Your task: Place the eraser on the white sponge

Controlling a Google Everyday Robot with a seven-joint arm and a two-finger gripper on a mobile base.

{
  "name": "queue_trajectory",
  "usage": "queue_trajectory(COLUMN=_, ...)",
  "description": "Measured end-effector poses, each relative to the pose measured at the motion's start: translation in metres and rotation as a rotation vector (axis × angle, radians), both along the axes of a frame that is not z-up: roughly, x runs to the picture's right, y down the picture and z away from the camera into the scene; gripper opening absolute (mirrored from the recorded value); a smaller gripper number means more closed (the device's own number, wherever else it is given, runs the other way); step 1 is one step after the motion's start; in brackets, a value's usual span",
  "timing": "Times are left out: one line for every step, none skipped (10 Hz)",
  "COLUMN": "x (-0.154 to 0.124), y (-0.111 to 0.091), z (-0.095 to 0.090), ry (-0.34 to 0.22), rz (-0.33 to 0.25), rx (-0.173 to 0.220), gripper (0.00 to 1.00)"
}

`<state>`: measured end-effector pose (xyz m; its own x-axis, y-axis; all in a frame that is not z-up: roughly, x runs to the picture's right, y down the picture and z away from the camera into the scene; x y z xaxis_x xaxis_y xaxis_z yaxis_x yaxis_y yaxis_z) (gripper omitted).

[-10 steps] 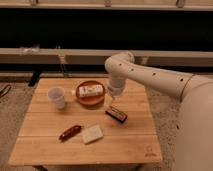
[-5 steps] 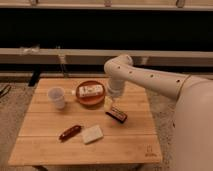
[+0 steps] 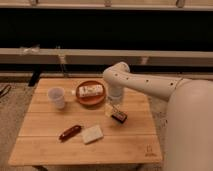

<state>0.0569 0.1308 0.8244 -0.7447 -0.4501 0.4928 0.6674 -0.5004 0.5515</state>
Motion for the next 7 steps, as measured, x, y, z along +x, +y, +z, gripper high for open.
queue_trajectory(x=0.006, y=0.009, z=0.007, ry=0.014, rz=-0.004, rx=-0.016, gripper=0.73)
queue_trajectory(x=0.009, y=0.016, z=0.013, ry=0.023, rz=-0.005, rx=-0.031, gripper=0.73)
queue_trajectory(x=0.011, y=0.021, z=0.018, ry=0.031, rz=-0.007, rx=-0.046, gripper=0.73)
queue_trajectory(x=0.011, y=0.025, z=0.021, ry=0.035, rz=-0.010, rx=-0.057, gripper=0.73)
queue_trajectory(x=0.011, y=0.029, z=0.026, ry=0.038, rz=-0.014, rx=-0.070, gripper=0.73)
queue_trajectory(x=0.013, y=0.033, z=0.030, ry=0.042, rz=-0.018, rx=-0.080, gripper=0.73)
queue_trajectory(x=0.014, y=0.035, z=0.034, ry=0.046, rz=-0.019, rx=-0.088, gripper=0.73)
